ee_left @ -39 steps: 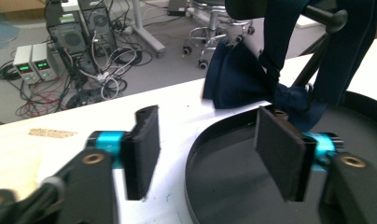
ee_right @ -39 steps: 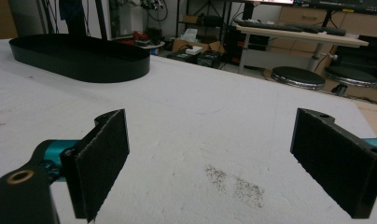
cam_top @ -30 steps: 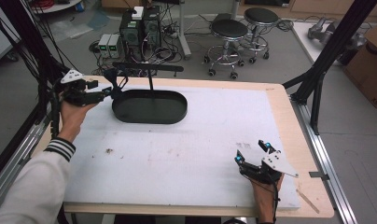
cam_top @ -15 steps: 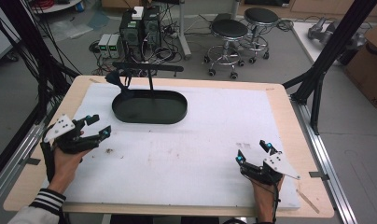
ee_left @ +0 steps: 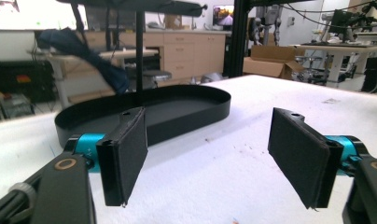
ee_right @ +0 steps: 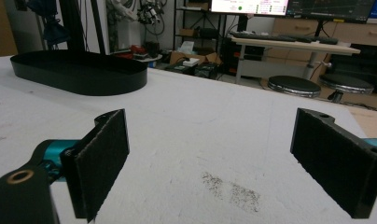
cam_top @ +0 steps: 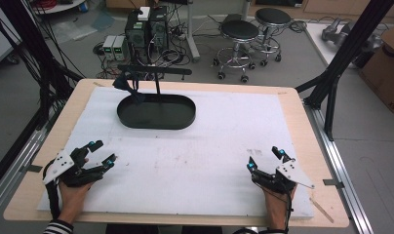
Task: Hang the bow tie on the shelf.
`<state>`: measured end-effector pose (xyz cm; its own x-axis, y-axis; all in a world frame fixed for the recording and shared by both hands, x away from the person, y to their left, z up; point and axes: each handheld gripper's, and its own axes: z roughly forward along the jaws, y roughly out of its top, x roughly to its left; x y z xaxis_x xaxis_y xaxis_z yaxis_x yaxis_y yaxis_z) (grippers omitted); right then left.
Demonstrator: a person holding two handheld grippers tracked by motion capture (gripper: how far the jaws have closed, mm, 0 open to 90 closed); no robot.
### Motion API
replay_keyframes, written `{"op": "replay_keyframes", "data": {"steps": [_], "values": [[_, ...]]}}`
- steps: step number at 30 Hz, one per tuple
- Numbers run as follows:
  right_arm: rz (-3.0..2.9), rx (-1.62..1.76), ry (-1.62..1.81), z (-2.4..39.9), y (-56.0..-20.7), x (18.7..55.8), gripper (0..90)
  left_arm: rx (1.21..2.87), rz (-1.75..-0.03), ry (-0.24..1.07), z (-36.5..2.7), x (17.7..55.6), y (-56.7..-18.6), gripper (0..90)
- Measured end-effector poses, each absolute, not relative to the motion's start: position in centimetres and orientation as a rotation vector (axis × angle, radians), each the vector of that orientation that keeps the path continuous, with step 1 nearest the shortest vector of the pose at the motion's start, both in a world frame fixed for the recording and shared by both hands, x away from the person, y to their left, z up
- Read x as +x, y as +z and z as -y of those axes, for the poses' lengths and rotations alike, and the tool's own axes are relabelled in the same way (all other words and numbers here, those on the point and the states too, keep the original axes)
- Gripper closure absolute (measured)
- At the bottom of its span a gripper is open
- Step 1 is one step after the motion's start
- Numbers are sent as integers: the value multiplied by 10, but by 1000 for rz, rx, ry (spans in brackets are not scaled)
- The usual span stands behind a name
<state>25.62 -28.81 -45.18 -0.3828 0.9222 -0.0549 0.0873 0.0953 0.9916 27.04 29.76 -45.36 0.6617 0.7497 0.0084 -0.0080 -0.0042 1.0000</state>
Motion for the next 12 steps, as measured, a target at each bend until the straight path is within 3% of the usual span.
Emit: {"op": "replay_keyframes", "data": {"steps": [12], "values": [[-1566, 1031, 1415, 291, -453, 254, 105, 1440, -665, 657, -300, 271, -455, 271]]}}
